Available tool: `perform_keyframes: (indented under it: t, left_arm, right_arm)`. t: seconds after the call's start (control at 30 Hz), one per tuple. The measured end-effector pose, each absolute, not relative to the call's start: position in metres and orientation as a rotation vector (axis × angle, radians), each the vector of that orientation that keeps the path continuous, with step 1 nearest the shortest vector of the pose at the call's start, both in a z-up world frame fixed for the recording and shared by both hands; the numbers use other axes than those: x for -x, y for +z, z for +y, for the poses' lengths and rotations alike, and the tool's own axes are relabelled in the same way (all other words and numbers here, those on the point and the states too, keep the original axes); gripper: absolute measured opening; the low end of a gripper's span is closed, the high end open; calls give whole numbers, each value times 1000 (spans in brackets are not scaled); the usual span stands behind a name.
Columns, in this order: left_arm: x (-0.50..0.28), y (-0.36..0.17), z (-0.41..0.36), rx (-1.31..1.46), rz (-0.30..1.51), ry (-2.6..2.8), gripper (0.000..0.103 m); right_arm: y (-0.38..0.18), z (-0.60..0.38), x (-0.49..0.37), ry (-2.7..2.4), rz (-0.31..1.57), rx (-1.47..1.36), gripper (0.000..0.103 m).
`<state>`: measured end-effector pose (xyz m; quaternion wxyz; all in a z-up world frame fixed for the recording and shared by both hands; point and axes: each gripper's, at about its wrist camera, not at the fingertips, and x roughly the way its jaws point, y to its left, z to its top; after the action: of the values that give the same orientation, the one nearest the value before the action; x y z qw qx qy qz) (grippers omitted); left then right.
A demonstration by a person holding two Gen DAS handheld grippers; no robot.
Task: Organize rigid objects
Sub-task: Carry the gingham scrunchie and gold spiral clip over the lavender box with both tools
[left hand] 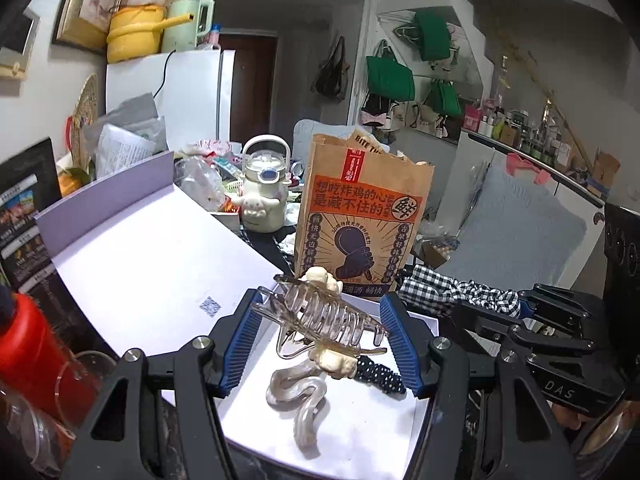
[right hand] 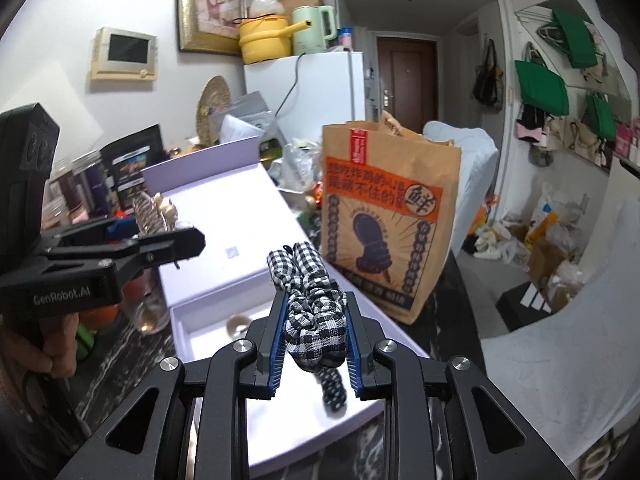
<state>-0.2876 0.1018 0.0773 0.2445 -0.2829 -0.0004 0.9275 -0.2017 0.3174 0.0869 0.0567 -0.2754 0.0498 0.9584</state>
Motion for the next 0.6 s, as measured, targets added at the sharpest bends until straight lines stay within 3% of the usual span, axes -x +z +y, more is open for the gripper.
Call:
perform_keyframes:
  t: [0.6]
  left_arm:
    - [321,18,129,983,116,2467,61]
  right_arm:
    - [38,339,229,2861,254,916,25]
